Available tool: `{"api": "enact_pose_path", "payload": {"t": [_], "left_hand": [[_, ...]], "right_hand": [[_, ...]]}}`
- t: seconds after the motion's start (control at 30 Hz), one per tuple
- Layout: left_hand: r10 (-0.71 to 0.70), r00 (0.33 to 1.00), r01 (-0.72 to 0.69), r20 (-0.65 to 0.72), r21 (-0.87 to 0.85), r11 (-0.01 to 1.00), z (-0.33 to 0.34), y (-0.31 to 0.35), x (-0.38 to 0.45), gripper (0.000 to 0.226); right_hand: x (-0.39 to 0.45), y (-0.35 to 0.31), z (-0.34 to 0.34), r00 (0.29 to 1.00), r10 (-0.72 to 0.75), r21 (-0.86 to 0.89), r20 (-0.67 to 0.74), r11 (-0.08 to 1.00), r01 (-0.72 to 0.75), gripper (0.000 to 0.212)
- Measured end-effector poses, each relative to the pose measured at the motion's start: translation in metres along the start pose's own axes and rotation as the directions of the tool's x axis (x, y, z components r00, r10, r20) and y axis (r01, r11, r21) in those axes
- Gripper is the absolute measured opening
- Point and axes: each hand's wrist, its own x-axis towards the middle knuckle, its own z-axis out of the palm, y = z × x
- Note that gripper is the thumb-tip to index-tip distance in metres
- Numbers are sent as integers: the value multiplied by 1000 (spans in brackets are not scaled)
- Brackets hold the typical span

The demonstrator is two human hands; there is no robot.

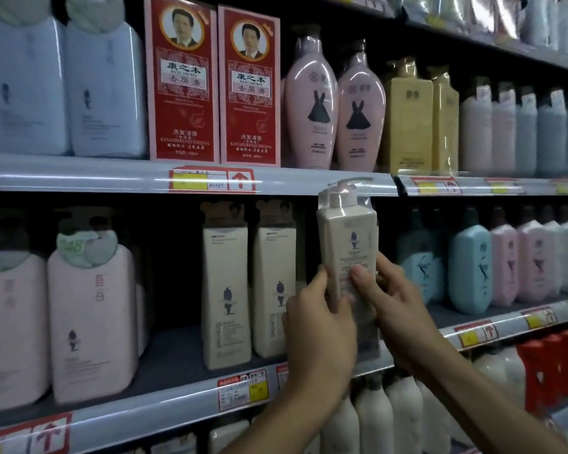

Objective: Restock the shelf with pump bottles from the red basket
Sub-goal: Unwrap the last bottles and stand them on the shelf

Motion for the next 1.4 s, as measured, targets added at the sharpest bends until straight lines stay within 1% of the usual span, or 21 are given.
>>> {"api": "enact_pose_path", "payload": {"t": [0.03,0.13,0.27,0.37,0.47,0.6,0.67,0.77,0.8,0.87,0.93,0.97,1.03,1.1,1.17,1.23,1.27,1.3,1.33,1.37,1.4], "left_hand": [[0,1000,0,-26,4,1000,1,-2,3,40],[4,996,-1,-88,26,1000,3,-11,9,54],[-1,995,10,-101,91,996,7,-20,19,58],[21,993,-5,-113,140,990,8,-21,22,59],[48,992,-27,-115,176,984,9,-21,19,58],[80,993,-64,-90,170,983,8,-16,9,51],[106,992,-93,-65,184,978,5,-11,3,48],[133,991,-128,-18,166,978,-2,1,-2,34],[128,992,-128,10,153,980,-5,4,-3,32],[104,990,-114,96,106,988,-10,10,-3,38],[76,980,-92,183,76,993,-16,14,-3,48],[59,977,-73,206,59,996,-19,15,-4,51],[-4,971,22,239,-74,997,-30,16,-4,53],[-82,936,177,342,-258,950,-47,17,-2,58],[-111,865,290,489,-307,907,-67,22,-1,65],[-119,781,415,613,-367,833,-81,25,-4,71],[-140,735,502,664,-393,770,-85,27,-8,76],[-144,692,572,707,-415,707,-88,29,-11,78],[-132,653,622,745,-430,654,-91,31,-14,78],[-120,628,646,769,-430,631,-93,35,-16,77],[-118,620,640,776,-412,648,-96,40,-17,76]], "right_hand": [[3,5,2,1000,-10,-2,-1,1000,10,44],[9,17,6,998,-49,-5,-31,999,49,46],[16,31,12,990,-105,27,-98,994,108,39],[17,35,15,985,-122,58,-119,990,130,36],[15,33,13,984,-134,35,-118,990,139,35],[4,28,12,979,-129,37,-159,990,137,37],[-4,24,12,974,-105,51,-202,992,117,45],[-13,12,11,970,-62,64,-234,995,79,68],[-16,6,11,971,-53,51,-233,996,67,70],[-24,-6,15,972,-49,34,-231,998,59,65],[-34,-16,22,962,-25,36,-271,999,36,73],[-40,-21,26,956,-31,-1,-291,999,32,77],[-52,-31,29,957,-83,-67,-279,996,67,78],[-60,-47,25,971,-101,-39,-216,995,94,65],[-65,-61,18,985,-79,3,-151,997,80,41],[-66,-69,15,995,31,16,-92,999,-30,32],[-69,-71,18,990,138,59,-22,989,-137,36],[-73,-73,22,963,254,132,90,955,-264,45],[-77,-76,27,916,345,199,206,902,-384,54],[-82,-80,30,876,391,240,283,855,-459,60],[-85,-84,32,857,408,266,314,829,-492,62]]}}
